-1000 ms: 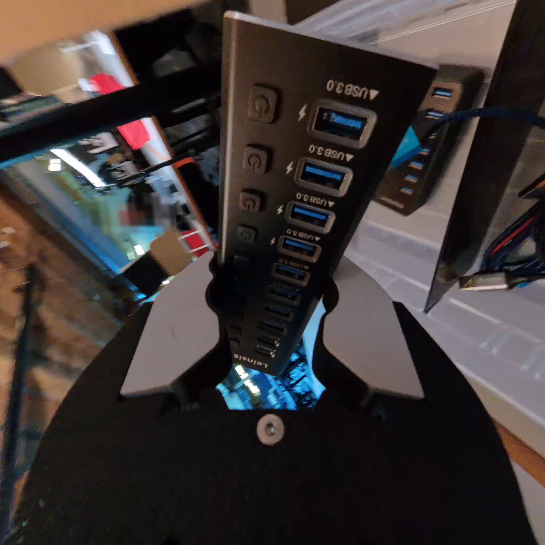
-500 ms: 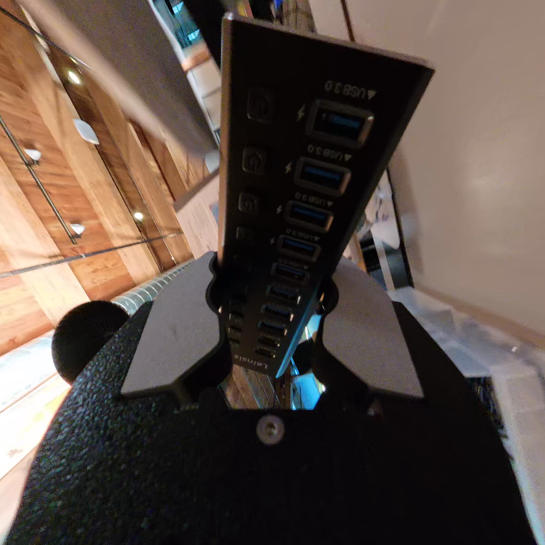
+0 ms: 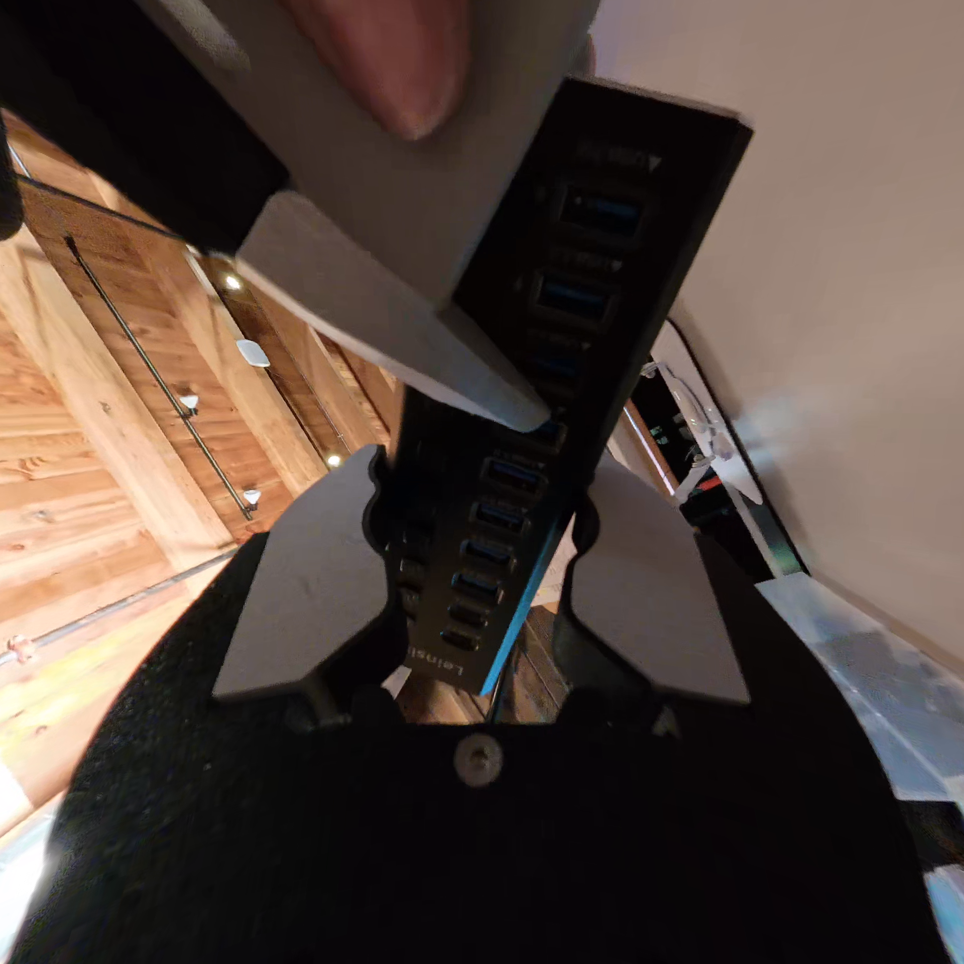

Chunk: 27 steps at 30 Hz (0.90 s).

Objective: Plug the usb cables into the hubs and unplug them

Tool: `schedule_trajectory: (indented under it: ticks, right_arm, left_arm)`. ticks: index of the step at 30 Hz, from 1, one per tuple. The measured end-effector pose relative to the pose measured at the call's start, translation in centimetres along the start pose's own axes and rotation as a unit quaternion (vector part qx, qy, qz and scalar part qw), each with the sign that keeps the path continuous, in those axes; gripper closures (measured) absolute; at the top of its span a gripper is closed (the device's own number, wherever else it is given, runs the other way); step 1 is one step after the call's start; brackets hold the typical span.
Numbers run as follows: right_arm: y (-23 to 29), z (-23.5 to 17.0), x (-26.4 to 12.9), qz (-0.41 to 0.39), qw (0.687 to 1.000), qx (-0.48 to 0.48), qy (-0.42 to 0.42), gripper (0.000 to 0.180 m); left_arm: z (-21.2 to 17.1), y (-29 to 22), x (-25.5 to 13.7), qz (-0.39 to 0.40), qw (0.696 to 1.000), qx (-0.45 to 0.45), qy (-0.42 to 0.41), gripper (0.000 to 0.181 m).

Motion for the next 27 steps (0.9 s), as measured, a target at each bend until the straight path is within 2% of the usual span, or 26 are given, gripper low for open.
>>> schedule_trajectory:
  ticks: [2, 5, 8, 10, 11, 12, 13, 14, 16, 17, 18, 19, 22, 24, 27]
  right_arm:
    - [0.1, 1.0, -0.5, 0.009, 0.999, 0.014, -0.041, 0.151]
    - [0.2, 2.0, -1.4, 0.063, 0.99, 0.07, -0.101, 0.151]
    - [-0.4, 3.1, -3.1, 0.098, 0.972, 0.132, -0.17, 0.151]
    - [-1.3, 3.8, -4.4, 0.092, 0.959, 0.155, -0.216, 0.15]
    - [-1.7, 4.0, -5.0, 0.081, 0.955, 0.159, -0.236, 0.15]
    - [-2.2, 4.1, -5.6, 0.061, 0.955, 0.152, -0.249, 0.151]
    - [-2.5, 4.2, -5.9, 0.035, 0.957, 0.134, -0.253, 0.15]
    - [-2.8, 4.1, -6.1, 0.003, 0.963, 0.106, -0.249, 0.151]
    - [-2.7, 3.9, -6.0, -0.061, 0.972, 0.027, -0.225, 0.151]
    - [-2.4, 3.8, -5.8, -0.09, 0.973, -0.014, -0.21, 0.151]
    - [-2.0, 3.8, -5.4, -0.116, 0.972, -0.051, -0.196, 0.151]
    - [-1.7, 3.7, -5.0, -0.143, 0.969, -0.086, -0.181, 0.151]
    - [-0.7, 2.9, -3.4, -0.195, 0.953, -0.2, -0.116, 0.151]
    - [-0.2, 2.1, -2.3, -0.214, 0.939, -0.26, -0.072, 0.151]
    - [0.2, 2.3, -2.0, -0.243, 0.924, -0.285, -0.079, 0.15]
  left_arm:
    - [-0.3, 0.7, 0.2, -0.003, 1.0, -0.008, -0.008, 0.112]
    - [-0.9, 2.4, 0.3, -0.034, 0.997, -0.072, -0.024, 0.107]
    - [-3.6, 5.4, 0.1, 0.0, 0.982, -0.187, 0.018, 0.099]
    - [-6.2, 6.5, -0.3, 0.014, 0.946, -0.32, 0.055, 0.097]
    - [-7.0, 6.1, -0.6, -0.005, 0.911, -0.407, 0.06, 0.096]
    - [-7.1, 5.4, -0.7, -0.042, 0.859, -0.509, 0.046, 0.093]
    - [-6.5, 4.6, -0.8, -0.085, 0.78, -0.62, 0.018, 0.091]
    - [-5.3, 4.2, -0.9, -0.129, 0.676, -0.725, -0.032, 0.089]
    - [-3.0, 4.5, -1.0, -0.195, 0.44, -0.866, -0.136, 0.085]
    - [-2.3, 4.4, -0.8, -0.212, 0.346, -0.9, -0.157, 0.085]
    - [-1.7, 4.3, -0.4, -0.226, 0.283, -0.916, -0.172, 0.084]
    - [-1.0, 3.9, 0.0, -0.24, 0.247, -0.923, -0.173, 0.084]
    - [0.1, 4.0, 0.7, -0.25, 0.21, -0.929, -0.176, 0.088]
    - [-0.1, 4.0, 0.9, -0.245, 0.208, -0.932, -0.165, 0.104]
    - [-0.6, 4.1, 0.8, -0.25, 0.218, -0.928, -0.17, 0.107]
Point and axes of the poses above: each gripper's, where its closed fingertips meet, x out along the fingers, z out of its top, y = z × x across the jaws, the point moved 3 cm from there along -x, back along the fingers, and after that the axes turned 4 degrees about y, right-handed, at the moved point
